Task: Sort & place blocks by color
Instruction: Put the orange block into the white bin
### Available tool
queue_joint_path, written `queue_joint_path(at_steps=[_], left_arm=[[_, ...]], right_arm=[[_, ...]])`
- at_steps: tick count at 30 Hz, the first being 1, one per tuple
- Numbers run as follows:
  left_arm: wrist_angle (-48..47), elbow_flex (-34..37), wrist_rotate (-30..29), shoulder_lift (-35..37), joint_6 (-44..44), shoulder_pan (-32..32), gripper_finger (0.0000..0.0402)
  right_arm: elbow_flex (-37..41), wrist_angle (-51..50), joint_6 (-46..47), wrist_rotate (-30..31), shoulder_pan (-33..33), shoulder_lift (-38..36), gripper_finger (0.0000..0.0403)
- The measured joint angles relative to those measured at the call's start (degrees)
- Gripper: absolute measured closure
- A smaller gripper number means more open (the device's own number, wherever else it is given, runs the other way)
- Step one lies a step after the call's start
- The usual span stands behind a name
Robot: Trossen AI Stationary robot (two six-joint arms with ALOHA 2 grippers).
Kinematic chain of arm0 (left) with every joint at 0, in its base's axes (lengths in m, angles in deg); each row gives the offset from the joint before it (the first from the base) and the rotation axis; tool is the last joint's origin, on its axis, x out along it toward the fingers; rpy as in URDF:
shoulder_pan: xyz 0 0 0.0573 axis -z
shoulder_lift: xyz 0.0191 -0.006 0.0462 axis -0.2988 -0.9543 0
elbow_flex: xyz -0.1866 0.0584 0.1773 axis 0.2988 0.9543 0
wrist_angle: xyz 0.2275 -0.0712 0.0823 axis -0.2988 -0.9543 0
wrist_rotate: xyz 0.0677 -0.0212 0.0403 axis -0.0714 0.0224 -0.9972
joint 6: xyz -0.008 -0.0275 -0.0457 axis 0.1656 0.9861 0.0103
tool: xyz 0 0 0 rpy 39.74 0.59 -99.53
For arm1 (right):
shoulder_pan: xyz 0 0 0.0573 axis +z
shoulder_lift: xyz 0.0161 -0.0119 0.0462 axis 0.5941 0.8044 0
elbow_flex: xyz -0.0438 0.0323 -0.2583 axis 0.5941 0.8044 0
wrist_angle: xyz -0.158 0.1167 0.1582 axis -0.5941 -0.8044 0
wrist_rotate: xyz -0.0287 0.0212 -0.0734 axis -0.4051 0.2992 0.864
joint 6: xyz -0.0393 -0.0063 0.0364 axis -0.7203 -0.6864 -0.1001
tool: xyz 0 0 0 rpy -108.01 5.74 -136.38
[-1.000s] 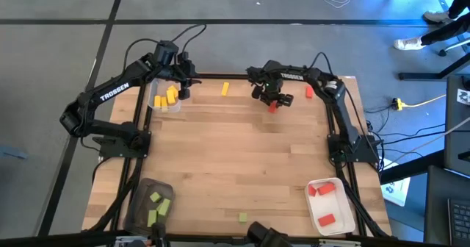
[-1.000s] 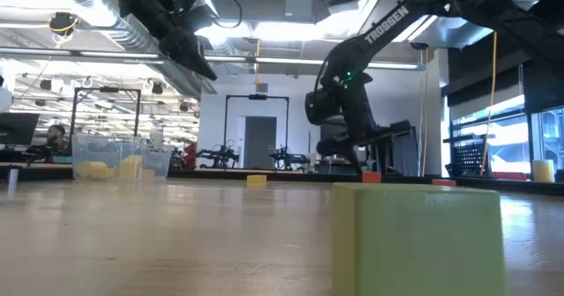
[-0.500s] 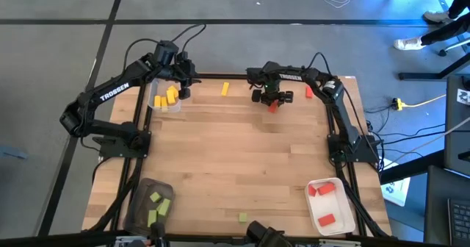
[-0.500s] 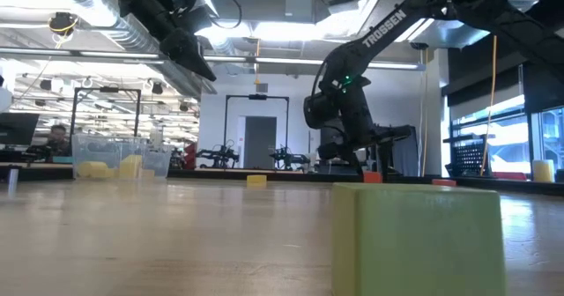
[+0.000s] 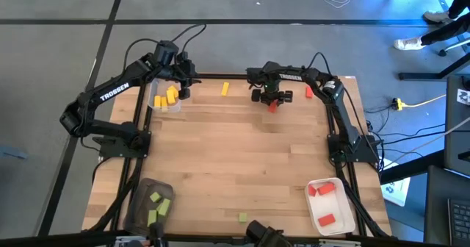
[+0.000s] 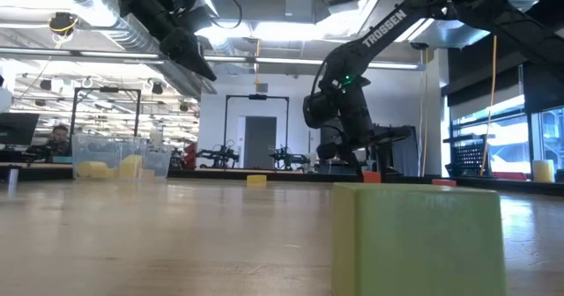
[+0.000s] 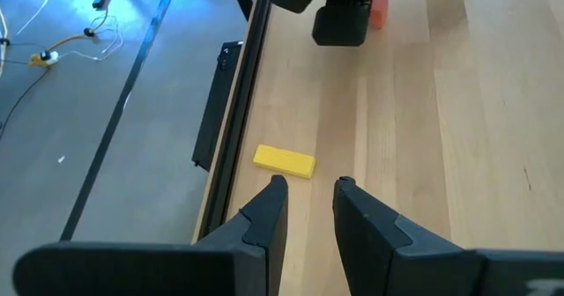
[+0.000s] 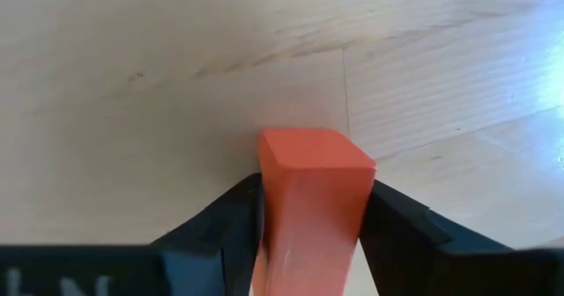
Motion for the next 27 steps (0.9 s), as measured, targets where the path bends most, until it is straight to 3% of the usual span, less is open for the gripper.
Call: queue_joint_path(at_steps=[7,15,24,27], left_arm=[[0.0,0.0,0.0,0.0,0.0,0.0,0.0319],[0.0,0.0,0.0,0.0,0.0,0.0,0.0319],[0.0,0.0,0.0,0.0,0.0,0.0,0.0319],[0.0,0.0,0.0,0.0,0.0,0.0,0.0319]], right_arm=[[0.0,0.9,-0.3,0.0,-0.1,0.0,0.0259],[0.0,0.9,-4.5,-0.6,-0.2,0.0,0.0264],[-0.5,0.1,-11.4,-6.2,-1.1,-0.1,0.0266],[-2.4,-0.9,-17.2,-11.4,-1.4,0.2,0.0266]])
